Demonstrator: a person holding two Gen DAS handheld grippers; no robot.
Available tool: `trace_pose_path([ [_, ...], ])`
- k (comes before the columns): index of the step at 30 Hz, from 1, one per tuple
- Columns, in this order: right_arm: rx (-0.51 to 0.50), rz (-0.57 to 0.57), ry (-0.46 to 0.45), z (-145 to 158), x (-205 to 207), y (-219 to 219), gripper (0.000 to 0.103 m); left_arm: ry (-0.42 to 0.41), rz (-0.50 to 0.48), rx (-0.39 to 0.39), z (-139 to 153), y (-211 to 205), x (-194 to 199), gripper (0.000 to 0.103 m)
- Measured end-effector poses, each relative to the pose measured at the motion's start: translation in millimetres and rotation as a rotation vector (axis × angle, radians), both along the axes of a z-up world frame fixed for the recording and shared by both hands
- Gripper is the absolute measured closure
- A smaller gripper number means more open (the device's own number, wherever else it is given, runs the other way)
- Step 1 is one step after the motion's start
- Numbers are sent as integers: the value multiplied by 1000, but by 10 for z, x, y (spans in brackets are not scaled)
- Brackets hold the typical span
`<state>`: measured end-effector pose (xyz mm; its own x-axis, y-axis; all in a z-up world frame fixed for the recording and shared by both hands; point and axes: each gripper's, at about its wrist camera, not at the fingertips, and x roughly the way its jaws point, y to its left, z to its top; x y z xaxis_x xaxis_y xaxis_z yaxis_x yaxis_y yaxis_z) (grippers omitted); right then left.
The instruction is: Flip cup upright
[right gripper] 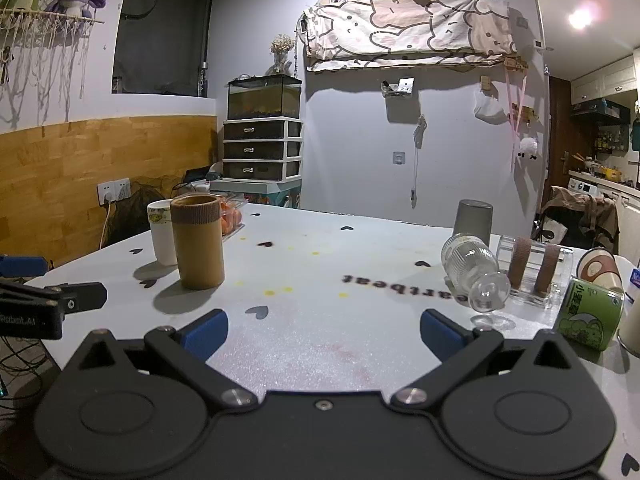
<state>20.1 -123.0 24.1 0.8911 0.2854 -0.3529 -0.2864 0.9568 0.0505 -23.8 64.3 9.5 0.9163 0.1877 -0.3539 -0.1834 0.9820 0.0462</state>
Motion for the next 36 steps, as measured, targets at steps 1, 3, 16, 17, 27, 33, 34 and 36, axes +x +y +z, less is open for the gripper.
trace_pose_path([
  [1,0,0,-1,0,-1,0,0,1,0,-1,2,3,5,0],
  [3,-1,1,0,0,-1,-3,0,0,0,-1,1,1,6,0],
  [16,-2,1,-2,1,-9,2,0,-1,-2,0,-8,-7,9,0],
  [17,-3,1,-2,1,-9,1,0,-2,-2,0,-10,-9,11,0],
  [27,-4,0,-3,4,-16,4,0,-5,-4,-3,-7,-45,12,0],
  [33,-2,-2,-2,5,-17,-2,0,-7,-5,-3,-13,-27,-1,0],
  [34,0,-3,-2,11,-24,-5,0,-7,-5,-3,-12,-21,0,0],
  [36,1,-3,-2,16,-27,-11,0,-6,-6,-3,-15,-27,1,0],
])
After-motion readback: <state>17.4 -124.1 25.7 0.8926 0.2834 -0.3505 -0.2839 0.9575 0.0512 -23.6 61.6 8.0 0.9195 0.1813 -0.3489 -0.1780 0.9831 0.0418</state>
